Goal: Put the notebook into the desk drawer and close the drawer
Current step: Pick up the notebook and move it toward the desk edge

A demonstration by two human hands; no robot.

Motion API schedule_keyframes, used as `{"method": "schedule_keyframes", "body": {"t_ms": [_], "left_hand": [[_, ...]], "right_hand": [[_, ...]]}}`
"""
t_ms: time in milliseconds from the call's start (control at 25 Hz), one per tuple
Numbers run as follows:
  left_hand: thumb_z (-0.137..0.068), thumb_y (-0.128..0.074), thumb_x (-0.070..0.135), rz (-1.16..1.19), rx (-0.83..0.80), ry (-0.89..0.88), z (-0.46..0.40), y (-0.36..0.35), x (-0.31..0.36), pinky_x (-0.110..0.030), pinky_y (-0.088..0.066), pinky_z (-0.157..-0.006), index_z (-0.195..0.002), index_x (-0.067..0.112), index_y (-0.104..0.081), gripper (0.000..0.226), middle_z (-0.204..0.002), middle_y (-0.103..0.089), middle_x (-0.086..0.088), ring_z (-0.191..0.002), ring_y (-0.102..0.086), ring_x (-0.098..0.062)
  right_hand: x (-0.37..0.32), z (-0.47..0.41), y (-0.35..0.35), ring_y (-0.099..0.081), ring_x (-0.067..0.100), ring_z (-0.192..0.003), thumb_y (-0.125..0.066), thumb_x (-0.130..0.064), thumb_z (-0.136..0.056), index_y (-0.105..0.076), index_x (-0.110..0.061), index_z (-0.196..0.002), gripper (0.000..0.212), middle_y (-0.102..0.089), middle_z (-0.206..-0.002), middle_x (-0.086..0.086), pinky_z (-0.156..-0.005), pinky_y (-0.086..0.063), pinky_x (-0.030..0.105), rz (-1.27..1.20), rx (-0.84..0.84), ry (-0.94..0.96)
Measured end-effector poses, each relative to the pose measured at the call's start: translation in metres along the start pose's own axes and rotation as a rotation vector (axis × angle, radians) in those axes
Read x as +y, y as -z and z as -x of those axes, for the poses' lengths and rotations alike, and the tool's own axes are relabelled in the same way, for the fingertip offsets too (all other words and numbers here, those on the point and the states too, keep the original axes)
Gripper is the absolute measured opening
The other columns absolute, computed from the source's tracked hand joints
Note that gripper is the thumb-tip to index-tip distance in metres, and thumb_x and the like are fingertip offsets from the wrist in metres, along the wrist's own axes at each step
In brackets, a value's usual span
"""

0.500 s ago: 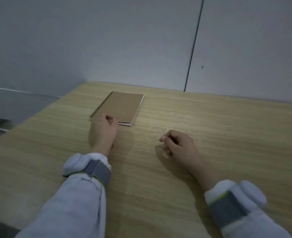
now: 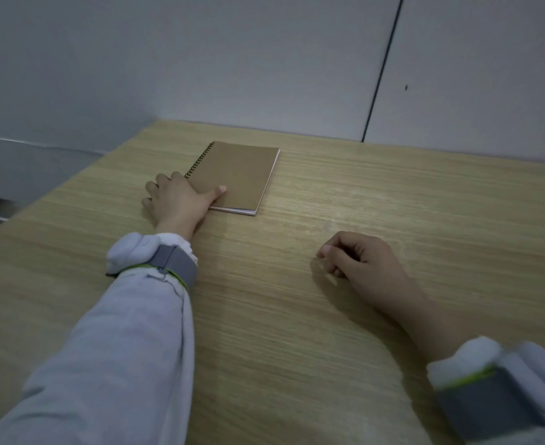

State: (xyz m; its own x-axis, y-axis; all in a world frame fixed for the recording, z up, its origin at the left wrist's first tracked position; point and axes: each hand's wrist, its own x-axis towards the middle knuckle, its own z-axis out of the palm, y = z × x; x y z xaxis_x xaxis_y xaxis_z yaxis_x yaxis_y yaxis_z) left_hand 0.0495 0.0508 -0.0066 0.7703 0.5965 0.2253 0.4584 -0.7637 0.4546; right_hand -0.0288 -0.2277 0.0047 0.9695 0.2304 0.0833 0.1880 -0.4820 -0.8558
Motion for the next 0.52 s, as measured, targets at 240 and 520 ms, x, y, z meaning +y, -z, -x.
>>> {"method": "schedule_keyframes", "body": {"t_ms": [240, 520], "left_hand": [[-0.054, -0.064, 0.072, -0.024, -0.128, 0.043, -0.014, 0.010, 0.006, -0.051, -0.035, -0.095, -0.108, 0.004, -0.053, 0.088, -0.127, -0.045, -0.024, -0.121, -0.036, -0.040], [-0.047, -0.076, 0.063, 0.096, -0.288, 0.123, -0.030, 0.015, 0.000, -0.043, -0.047, -0.090, -0.106, 0.000, -0.056, 0.089, -0.119, -0.056, -0.022, -0.110, -0.052, -0.039]], "right_hand": [[-0.002, 0.001, 0.002, -0.056, 0.015, -0.062, -0.058, -0.017, -0.082, -0.067, -0.018, -0.070, 0.015, -0.064, -0.061, -0.002, -0.070, -0.050, 0.041, 0.000, -0.010, -0.002], [-0.003, 0.002, 0.002, -0.056, 0.017, -0.064, -0.059, -0.017, -0.083, -0.067, -0.016, -0.073, 0.013, -0.063, -0.062, 0.000, -0.070, -0.050, 0.040, -0.001, -0.015, 0.003]]}}
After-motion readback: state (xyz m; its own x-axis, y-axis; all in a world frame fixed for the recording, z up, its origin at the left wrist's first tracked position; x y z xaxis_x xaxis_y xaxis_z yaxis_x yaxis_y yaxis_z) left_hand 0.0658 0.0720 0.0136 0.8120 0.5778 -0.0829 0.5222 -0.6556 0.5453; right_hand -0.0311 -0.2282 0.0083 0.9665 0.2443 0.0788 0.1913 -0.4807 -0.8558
